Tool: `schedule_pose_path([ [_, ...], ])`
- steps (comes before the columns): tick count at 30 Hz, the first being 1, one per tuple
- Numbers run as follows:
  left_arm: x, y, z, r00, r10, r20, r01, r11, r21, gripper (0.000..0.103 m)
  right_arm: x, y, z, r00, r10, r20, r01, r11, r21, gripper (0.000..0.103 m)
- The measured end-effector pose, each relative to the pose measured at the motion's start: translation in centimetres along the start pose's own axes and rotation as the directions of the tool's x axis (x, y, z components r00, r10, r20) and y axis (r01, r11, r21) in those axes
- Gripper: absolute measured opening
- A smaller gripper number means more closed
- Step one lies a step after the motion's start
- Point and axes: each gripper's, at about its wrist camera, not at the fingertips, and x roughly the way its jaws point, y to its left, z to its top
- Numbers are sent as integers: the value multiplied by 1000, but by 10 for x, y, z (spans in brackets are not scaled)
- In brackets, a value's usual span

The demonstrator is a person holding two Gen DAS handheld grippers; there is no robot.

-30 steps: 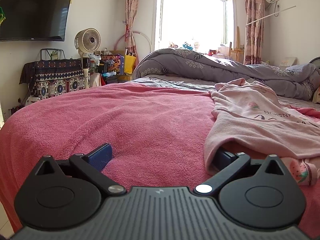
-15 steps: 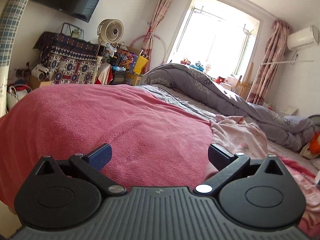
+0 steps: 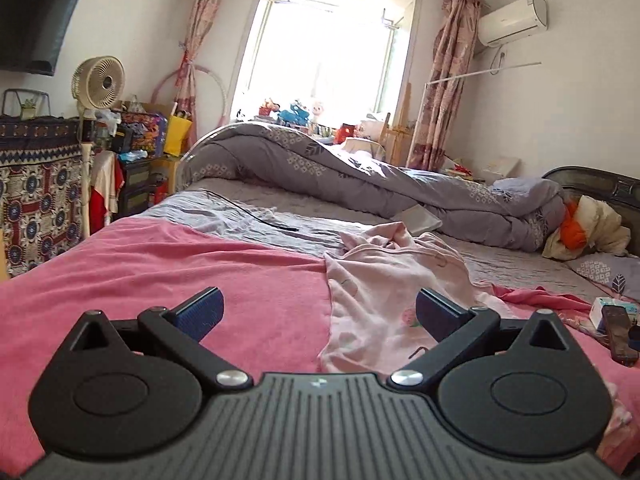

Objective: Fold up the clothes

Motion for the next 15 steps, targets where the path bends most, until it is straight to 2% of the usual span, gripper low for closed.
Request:
schedule_pose_path([
  [3,61,10,31,995,-50,-82,47,998,-38,103,37,-6,35,1000,-5,2,5,994,-106,80],
  [7,147,16,48,975,-124,-184,104,988,-117,103,99,-20,65,996,29,-83,-38,993,-114,76],
  [8,169,18,52,967,-149,-205,121,983,-140,103,120,-22,69,992,35,-119,-49,992,-115,75],
  [11,235,18,61,958,-148,-246,112,981,-156,102,180,-24,72,977,16,-215,-50,987,-152,74],
  [13,277,19,67,952,-144,-269,105,982,-154,102,218,-27,72,967,-1,-255,-44,984,-172,73],
  [15,314,19,66,940,-160,-302,122,982,-141,102,254,-32,73,960,-17,-280,-36,983,-182,72],
])
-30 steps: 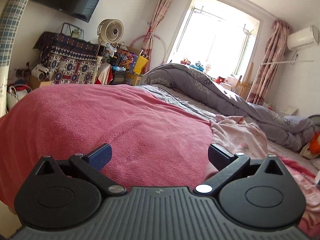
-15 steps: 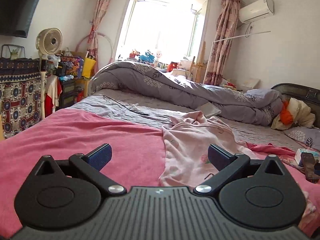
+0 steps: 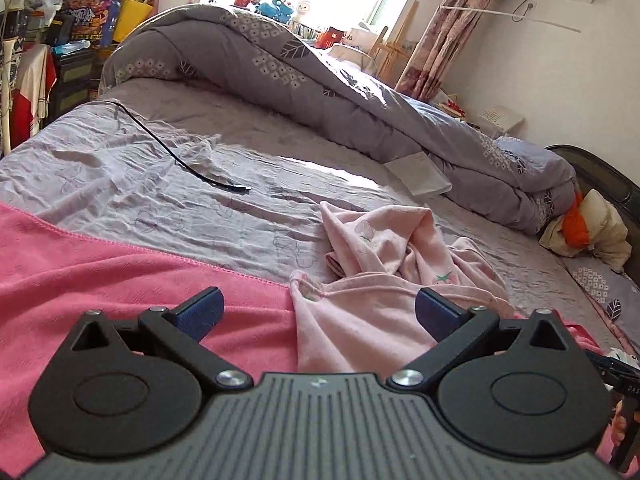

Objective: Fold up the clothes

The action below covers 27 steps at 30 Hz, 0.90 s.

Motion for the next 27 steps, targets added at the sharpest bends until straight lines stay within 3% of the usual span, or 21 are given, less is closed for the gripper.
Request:
schedule_pose_path([
  [3,55,9,1,997,-29,-76,32,999,34,102,51,-10,6,999,1,-41,-2,1000,-5,72],
  [6,86,10,-25,996,-25,-81,34,992,124,103,107,-18,-5,982,40,-182,-39,999,10,75],
  [8,91,2,-19,989,-108,-101,123,980,155,103,115,-20,-5,978,89,-188,-86,996,25,78],
  [10,105,-5,-17,981,-129,-145,154,972,177,103,119,-22,-7,972,123,-200,-116,992,48,80],
  [14,110,10,-10,947,-287,-143,299,952,73,101,118,-31,-6,972,148,-180,-130,986,108,75],
  [15,108,15,-10,945,-300,-127,307,951,43,98,118,-30,-5,975,126,-180,-109,989,103,67],
  [16,106,20,-9,944,-312,-110,316,949,14,84,118,-28,-4,979,98,-181,-82,992,92,57],
  [20,104,22,-7,950,-300,-81,300,954,-6,56,116,-30,-2,984,45,-172,-30,995,91,30],
  [21,103,21,-7,950,-303,-77,304,953,2,48,116,-33,-2,984,58,-166,-40,993,108,15],
  [23,100,19,-7,950,-307,-56,309,951,18,36,113,-36,-1,987,67,-149,-48,991,126,12],
  [24,100,20,-6,948,-316,-48,317,948,15,24,110,-35,-1,989,59,-134,-43,992,120,11],
  [27,90,24,-4,955,-295,24,296,955,-24,5,96,-24,4,998,5,-62,0,998,70,9],
])
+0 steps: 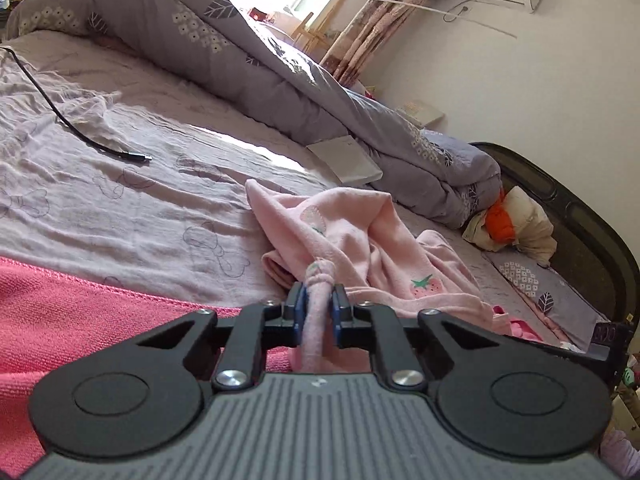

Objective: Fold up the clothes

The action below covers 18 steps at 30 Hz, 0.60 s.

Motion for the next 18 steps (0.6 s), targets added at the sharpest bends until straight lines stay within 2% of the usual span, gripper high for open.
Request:
schedule_pose_path([
  [2,-15,-4,2,997,42,66,-40,999,-22,5,-9,8,5,999,-34,41,35,999,-13,9],
  [5,-54,-22,9,992,15,122,-11,999,-33,5,-36,16,14,996,-32,85,29,999,32,9],
  [8,-100,-55,17,989,-19,145,15,999,29,5,-81,28,25,990,2,142,-8,999,39,8],
  [11,-147,-87,13,985,-57,162,41,994,101,5,-143,49,30,980,31,196,-24,999,-39,8],
  [14,-203,-110,-15,980,-108,165,83,985,153,5,-212,67,17,970,60,234,-30,991,-130,8],
  [18,-274,-129,-76,979,-137,151,106,974,198,6,-291,76,-39,977,79,199,-38,979,-199,9],
])
